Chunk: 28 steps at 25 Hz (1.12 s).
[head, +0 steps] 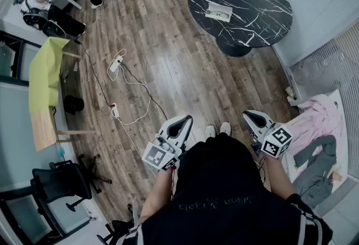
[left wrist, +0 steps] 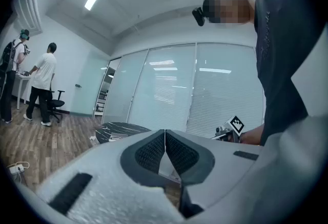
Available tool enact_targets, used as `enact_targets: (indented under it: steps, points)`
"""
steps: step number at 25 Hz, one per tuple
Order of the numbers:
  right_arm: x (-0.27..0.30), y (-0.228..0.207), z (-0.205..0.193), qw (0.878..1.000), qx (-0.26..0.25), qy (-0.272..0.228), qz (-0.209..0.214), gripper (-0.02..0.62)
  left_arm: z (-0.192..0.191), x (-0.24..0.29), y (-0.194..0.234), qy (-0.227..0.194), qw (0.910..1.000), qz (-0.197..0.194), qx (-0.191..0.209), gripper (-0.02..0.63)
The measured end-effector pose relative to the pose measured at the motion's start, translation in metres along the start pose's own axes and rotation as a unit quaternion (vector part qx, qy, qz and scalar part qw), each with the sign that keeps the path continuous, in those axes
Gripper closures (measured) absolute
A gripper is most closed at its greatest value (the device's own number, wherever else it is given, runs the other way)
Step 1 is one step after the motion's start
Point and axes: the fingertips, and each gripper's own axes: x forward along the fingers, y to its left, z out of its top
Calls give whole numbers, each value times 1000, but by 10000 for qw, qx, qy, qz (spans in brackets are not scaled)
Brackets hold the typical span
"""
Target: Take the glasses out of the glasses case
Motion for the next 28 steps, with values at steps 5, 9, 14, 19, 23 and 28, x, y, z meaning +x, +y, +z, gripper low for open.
enact_targets:
  steps: [5,9,14,19,23,28]
  points:
    - [-14,-8,4,9998,-45,-80,151,561,-8,16,-16,209,9997,18,104,586]
    - [-25,-17,8,9993,-124,-262,253,561,-3,25,-26,122,9997,23,195,586]
    - [-32,-29,16,9982,4,-486,364,561,-2,38,-38,110,9996,40,274,586]
    - [-36,-34,17,9977,80,-524,431,561,-7,51,-44,153,9996,-32,244,586]
    - [-36,-38,20,9965,337,-601,471,561,-8,62,-45,163,9994,-150,248,586]
    - [-31,-48,17,9968,437,-542,390,563,-15,73,-32,196,9995,-205,109,586]
